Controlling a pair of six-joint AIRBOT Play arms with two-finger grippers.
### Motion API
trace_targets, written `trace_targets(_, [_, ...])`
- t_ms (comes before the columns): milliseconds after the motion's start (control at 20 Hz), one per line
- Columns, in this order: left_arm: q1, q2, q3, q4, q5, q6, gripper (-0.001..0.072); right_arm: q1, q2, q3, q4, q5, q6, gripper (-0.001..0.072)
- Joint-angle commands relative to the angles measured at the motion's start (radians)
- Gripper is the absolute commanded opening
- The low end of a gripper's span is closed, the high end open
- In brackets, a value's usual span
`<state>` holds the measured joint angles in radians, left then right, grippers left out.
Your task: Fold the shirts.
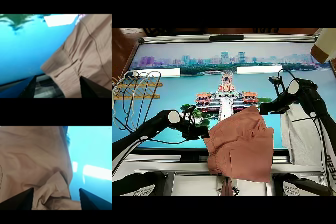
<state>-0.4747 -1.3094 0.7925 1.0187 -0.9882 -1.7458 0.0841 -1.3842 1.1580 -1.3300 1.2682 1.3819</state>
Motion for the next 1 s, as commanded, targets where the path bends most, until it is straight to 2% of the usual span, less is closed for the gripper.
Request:
trace_targets(0, [0.001, -0.049, 0.000, -0.048, 0.091, 0.010, 0.0582, -0.018, -0.080, 0.001, 0.092, -0.023, -0.069, 0.0691])
trace_targets(50, [0.001, -0.063, 0.000, -0.048, 0.099, 0.010, 0.0567, -0.013, -0.090, 0.001, 0.095, -0.038, -0.068, 0.0691])
trace_targets(150, [0.001, -0.086, 0.000, -0.052, 0.099, 0.010, 0.0437, -0.012, -0.113, 0.001, 0.114, -0.066, -0.069, 0.0691])
trace_targets(300, [0.007, -0.091, 0.003, -0.051, 0.127, 0.009, 0.0217, -0.011, -0.144, 0.001, 0.156, -0.104, -0.080, 0.0691])
trace_targets(400, [0.026, -0.090, 0.010, -0.050, 0.134, 0.011, 0.0043, -0.011, -0.167, 0.001, 0.162, -0.133, -0.082, 0.0691])
trace_targets(550, [0.060, -0.085, 0.019, -0.050, 0.113, 0.043, 0.0042, -0.012, -0.177, 0.003, 0.122, -0.187, -0.088, 0.0690])
trace_targets(700, [0.093, -0.084, 0.034, -0.048, 0.081, 0.109, 0.0042, -0.014, -0.148, 0.021, 0.078, -0.173, -0.147, 0.0690])
trace_targets(800, [0.105, -0.084, 0.050, -0.048, 0.075, 0.155, 0.0042, -0.014, -0.137, 0.029, 0.037, -0.210, -0.129, 0.0690])
trace_targets(950, [0.106, -0.085, 0.076, -0.051, 0.075, 0.164, 0.0043, -0.011, -0.179, 0.029, 0.133, -0.327, -0.079, 0.0690])
